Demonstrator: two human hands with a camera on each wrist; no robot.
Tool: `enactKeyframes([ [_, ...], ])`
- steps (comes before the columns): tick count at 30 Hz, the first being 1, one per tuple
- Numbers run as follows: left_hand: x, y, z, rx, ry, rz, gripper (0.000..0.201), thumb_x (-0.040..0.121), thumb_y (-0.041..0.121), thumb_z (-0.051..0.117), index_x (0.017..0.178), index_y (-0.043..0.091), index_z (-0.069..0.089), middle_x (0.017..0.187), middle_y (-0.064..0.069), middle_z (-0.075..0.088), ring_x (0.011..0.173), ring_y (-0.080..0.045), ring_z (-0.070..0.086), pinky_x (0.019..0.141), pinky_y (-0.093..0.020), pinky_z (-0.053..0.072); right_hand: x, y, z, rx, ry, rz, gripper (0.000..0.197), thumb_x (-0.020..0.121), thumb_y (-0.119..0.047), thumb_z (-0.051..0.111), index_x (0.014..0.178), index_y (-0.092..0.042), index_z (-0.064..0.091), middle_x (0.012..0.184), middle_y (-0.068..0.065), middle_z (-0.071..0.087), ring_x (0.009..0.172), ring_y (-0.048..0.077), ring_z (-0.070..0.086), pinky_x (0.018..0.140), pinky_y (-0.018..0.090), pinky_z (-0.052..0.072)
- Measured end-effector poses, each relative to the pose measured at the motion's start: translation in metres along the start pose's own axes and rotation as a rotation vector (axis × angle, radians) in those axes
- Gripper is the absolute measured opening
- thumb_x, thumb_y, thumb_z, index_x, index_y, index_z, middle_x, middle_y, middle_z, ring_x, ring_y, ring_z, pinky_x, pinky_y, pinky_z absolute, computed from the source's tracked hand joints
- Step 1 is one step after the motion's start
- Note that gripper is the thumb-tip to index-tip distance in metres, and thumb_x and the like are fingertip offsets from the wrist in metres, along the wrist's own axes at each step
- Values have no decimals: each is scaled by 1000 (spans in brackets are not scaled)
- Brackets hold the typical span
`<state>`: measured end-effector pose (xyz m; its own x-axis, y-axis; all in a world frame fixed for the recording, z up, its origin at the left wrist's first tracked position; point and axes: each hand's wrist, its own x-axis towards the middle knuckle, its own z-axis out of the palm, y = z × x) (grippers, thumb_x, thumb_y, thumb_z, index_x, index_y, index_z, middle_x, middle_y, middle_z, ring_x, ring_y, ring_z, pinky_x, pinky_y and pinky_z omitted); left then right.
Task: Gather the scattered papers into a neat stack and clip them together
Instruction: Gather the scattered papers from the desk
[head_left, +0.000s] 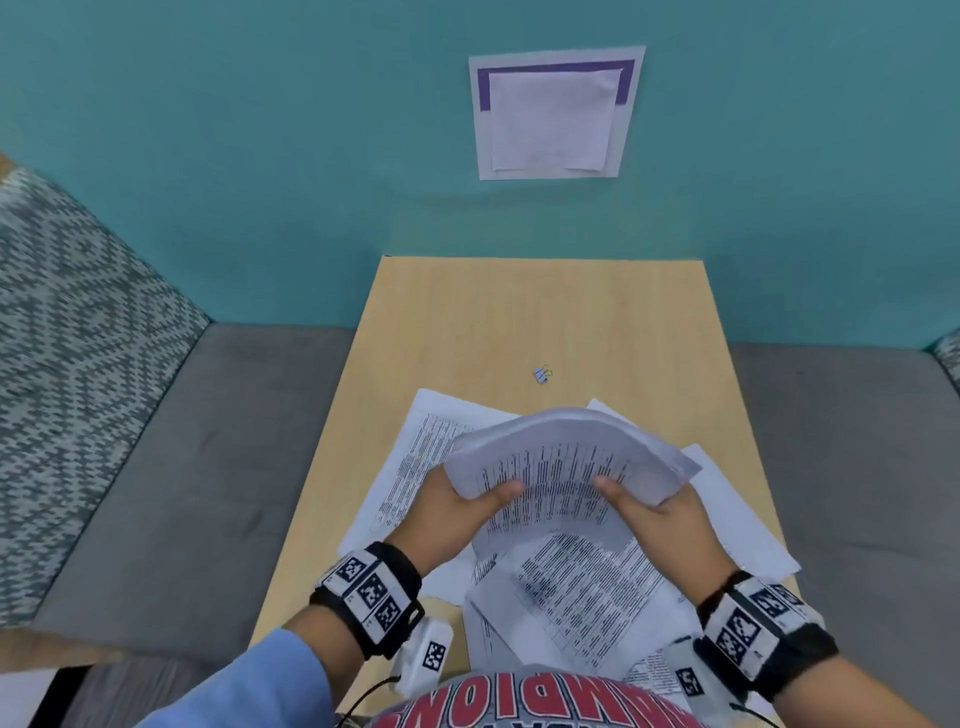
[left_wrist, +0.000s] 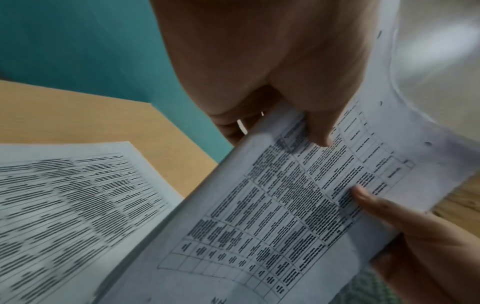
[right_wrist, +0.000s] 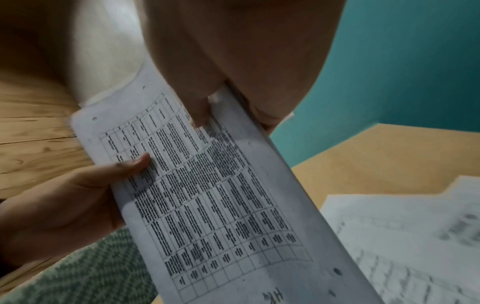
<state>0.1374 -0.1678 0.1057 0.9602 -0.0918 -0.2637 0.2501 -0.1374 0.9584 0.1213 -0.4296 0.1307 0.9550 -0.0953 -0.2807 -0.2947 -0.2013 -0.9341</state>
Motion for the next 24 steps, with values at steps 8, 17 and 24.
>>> enactKeyframes([
  [8, -7, -21, 6, 46, -67, -118, 38, 85, 20, 91, 111, 41, 74, 110, 13, 83, 113, -9, 77, 88, -22, 61, 3, 37, 14, 31, -25, 116, 16, 83, -18, 86, 96, -24, 78, 87, -7, 83, 83, 3, 78, 90, 43, 63],
  [17, 1, -12, 6, 50, -11, -72, 15, 88, 27, 88, 98, 35, 79, 111, -13, 83, 107, -27, 79, 95, -46, 64, -1, 43, 0, 9, 71, 87, 52, 79, -41, 87, 57, -3, 61, 46, 19, 39, 42, 15, 36, 47, 21, 32],
  [24, -4, -35, 6, 199, -123, -150, 22, 90, 33, 85, 105, 45, 73, 113, 8, 82, 102, 3, 76, 98, -39, 64, 10, 70, 12, -158, -19, 114, 26, 89, -26, 80, 67, -24, 66, 55, -16, 69, 56, -5, 66, 55, 16, 50],
])
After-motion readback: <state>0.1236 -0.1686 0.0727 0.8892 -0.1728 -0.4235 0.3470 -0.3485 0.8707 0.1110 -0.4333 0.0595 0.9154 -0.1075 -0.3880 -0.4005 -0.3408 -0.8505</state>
